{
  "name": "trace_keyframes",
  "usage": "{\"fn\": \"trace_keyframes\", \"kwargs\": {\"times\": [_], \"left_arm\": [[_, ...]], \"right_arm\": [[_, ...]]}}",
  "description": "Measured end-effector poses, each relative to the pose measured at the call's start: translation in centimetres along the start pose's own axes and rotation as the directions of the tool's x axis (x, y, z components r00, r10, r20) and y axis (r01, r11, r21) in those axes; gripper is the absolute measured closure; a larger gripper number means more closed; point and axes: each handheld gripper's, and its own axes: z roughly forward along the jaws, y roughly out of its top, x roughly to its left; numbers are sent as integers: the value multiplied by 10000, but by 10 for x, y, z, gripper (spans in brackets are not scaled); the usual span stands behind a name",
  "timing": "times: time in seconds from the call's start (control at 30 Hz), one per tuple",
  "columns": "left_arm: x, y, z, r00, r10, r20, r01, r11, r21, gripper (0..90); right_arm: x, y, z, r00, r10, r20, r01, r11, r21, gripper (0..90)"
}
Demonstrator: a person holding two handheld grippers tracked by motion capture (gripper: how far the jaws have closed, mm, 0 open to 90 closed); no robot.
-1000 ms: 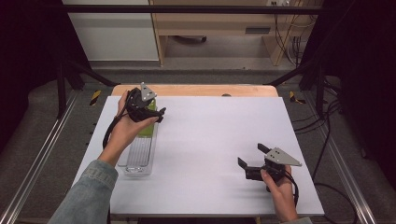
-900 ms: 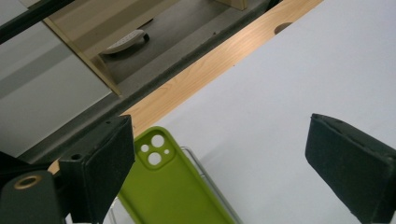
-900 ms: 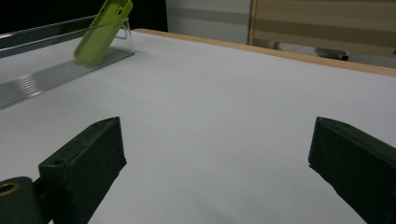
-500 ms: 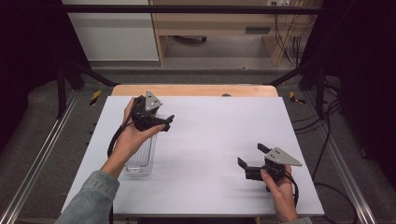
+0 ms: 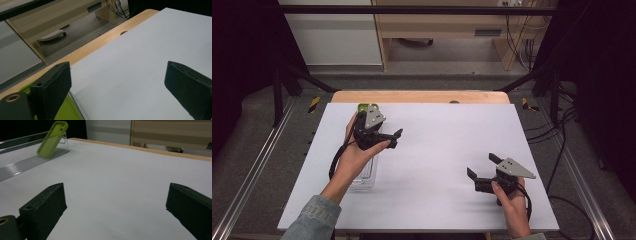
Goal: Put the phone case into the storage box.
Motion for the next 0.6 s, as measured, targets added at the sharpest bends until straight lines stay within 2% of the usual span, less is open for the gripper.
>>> {"fn": "trace_keyframes", "kwargs": {"times": [0.23, 0.6], "left_arm": [[0, 1, -14, 9998, -186, -81, 182, 9986, -491, 66], [3, 2, -36, 9988, -420, -270, 385, 9922, -1185, 66]], "right_arm": [[-1, 1, -1, 10000, 30, 47, -30, 10000, -4, 30], [-2, 1, -2, 10000, 36, -23, -36, 10000, -18, 30]]}}
